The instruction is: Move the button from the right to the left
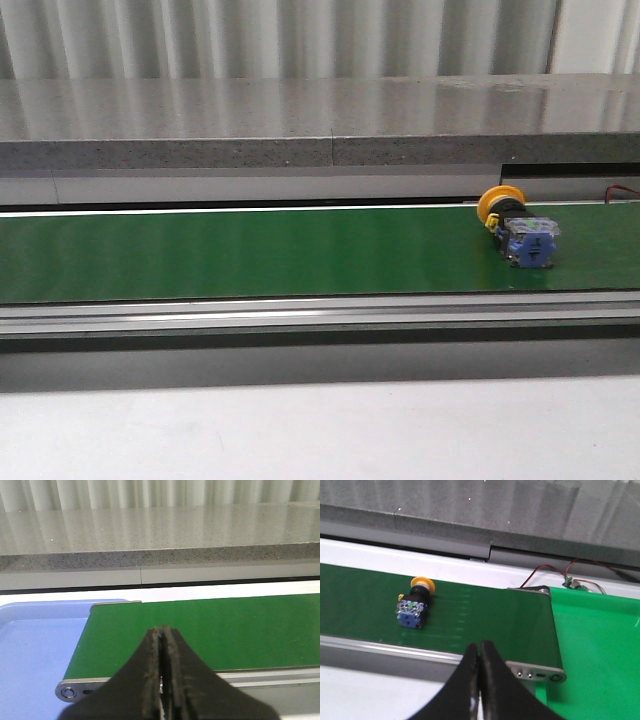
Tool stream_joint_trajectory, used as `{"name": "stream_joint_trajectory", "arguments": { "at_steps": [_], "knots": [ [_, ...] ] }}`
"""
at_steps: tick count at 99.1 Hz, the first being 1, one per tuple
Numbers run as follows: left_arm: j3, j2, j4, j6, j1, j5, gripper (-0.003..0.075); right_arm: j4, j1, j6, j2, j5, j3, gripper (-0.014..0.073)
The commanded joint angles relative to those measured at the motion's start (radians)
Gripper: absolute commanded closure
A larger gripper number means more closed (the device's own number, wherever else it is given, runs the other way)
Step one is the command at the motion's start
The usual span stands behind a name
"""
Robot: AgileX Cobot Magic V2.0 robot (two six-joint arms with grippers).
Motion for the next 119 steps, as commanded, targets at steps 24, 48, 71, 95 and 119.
{"name": "stream_joint_trajectory", "arguments": {
  "at_steps": [24,48,71,95,119],
  "knots": [
    [0.040,-0.032,-0.002,-0.008,-0.008,-0.170,0.0741,0.010,0.003,-0.011,0.012,-0.234,0.031,0.0659],
    [-0.031,-0.032,0.000,-0.006,-0.008,-0.172,0.0741,0.010,0.003,-0.011,0.012,-0.234,0.031,0.0659],
    [-0.243,0.055,0.015,-0.006,-0.008,0.112,0.0741,0.010,0.003,-0.011,0.012,-0.234,0.031,0.0659],
    [-0.464,0.276,0.007,0.004,-0.008,0.358,0.0740,0.010,0.003,-0.011,0.012,-0.234,0.031,0.0659],
    [-0.583,0.451,0.037,0.004,-0.008,0.430,0.0458,0.010,0.003,-0.011,0.012,-0.234,0.031,0.0659]
  ]
}}
